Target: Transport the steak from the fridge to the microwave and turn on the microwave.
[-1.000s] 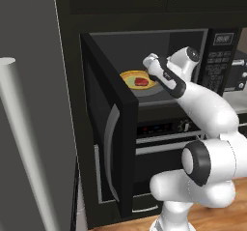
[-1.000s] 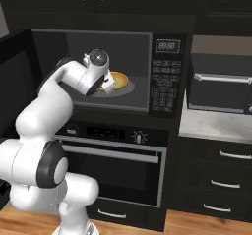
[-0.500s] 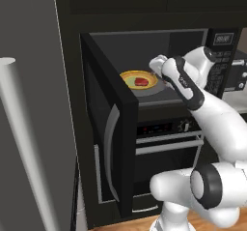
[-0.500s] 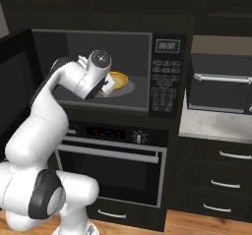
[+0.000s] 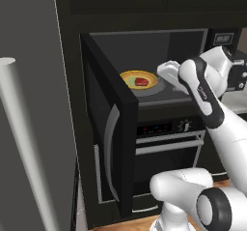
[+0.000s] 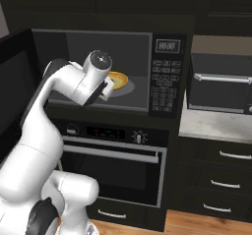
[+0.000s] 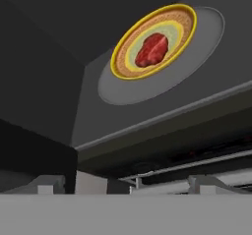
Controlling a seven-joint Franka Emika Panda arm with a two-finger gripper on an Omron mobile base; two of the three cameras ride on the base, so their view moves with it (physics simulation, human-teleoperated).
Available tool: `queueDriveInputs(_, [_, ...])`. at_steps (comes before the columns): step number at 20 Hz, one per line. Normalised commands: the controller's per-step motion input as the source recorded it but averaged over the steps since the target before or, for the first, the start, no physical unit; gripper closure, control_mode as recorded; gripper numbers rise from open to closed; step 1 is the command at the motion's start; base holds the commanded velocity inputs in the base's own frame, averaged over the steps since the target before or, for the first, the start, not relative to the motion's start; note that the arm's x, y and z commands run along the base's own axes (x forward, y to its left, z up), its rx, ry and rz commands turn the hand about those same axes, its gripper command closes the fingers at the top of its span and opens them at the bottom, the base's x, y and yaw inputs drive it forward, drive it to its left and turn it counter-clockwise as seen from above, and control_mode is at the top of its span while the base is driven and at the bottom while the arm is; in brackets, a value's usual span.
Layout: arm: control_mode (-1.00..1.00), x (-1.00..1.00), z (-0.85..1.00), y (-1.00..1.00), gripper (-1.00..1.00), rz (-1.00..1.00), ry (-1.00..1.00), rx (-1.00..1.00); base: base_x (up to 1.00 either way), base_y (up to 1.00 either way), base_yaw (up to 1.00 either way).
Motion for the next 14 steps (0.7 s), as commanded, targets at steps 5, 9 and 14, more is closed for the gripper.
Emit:
queueDriveInputs(5, [-1.00,-0.75,0.11,0.00,-1.00,0.19,-0.17,-0.13,0.00,0.00,0.00])
queueDriveInputs(9, [-1.00,-0.79,0.08,0.00,-1.00,0.08,-0.27,-0.11,0.00,0.00,0.00])
queueDriveInputs(14, [-1.00,-0.76,0.17,-0.01,-1.00,0.07,-0.19,-0.02,0.00,0.00,0.00])
